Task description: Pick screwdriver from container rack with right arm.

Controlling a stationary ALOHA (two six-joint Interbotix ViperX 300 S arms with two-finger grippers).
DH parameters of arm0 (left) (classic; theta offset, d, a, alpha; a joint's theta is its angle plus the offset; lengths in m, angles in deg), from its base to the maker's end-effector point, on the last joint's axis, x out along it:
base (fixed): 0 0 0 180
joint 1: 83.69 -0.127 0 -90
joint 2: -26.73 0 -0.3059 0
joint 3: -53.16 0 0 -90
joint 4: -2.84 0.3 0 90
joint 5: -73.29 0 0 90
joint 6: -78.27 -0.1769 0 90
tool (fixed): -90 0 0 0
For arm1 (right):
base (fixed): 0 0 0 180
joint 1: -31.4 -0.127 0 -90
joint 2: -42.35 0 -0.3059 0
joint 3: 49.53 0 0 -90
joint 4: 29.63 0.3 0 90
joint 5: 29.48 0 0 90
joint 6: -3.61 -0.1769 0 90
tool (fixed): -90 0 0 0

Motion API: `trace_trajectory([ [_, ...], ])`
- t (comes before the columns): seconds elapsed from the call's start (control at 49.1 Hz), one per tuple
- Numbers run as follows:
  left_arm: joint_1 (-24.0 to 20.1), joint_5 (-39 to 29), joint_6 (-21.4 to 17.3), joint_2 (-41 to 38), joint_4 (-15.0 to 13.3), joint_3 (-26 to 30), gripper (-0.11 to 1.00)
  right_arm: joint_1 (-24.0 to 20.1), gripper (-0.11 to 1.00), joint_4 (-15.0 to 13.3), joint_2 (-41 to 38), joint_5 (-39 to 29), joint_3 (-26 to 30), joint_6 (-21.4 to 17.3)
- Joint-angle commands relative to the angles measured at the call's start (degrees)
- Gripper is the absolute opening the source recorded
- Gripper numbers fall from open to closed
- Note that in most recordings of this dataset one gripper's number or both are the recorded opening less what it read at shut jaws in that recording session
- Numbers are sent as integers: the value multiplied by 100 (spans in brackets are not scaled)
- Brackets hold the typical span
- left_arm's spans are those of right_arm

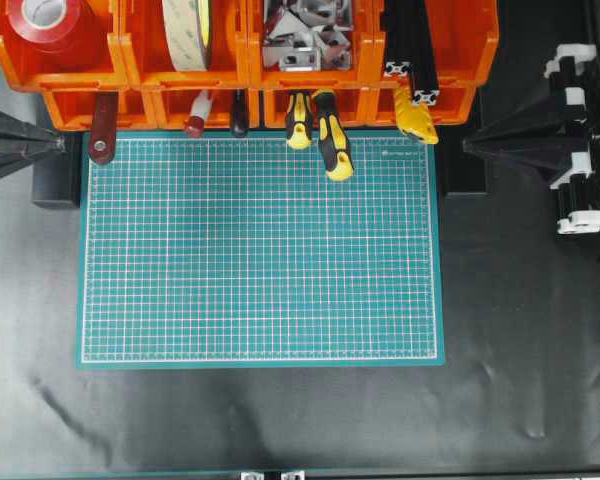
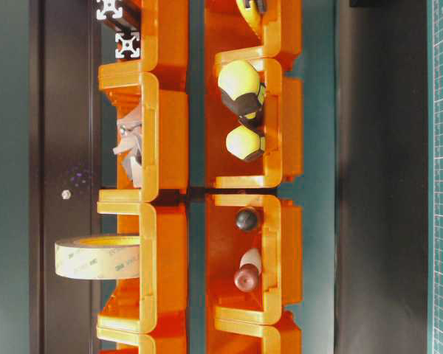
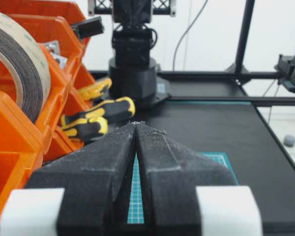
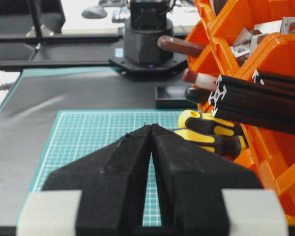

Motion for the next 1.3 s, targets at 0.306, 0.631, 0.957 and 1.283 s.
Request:
trace_trajectory([
  [0.306, 70, -1055, 448, 9, 176, 510, 0, -316, 2, -9, -343, -1986, 1494, -35],
  [0.631, 44, -1143, 413, 264, 176, 642, 0, -782, 2, -343, -1617, -3533, 3120, -35],
  [0.957, 53, -1169, 439, 202, 176, 729, 0, -1608, 2, -1775, -3560, -5115, 4324, -105],
  [1.283, 114, -1169, 492, 167, 176, 729, 0, -2602, 2, -5273, -4403, -7620, 4860, -1819],
])
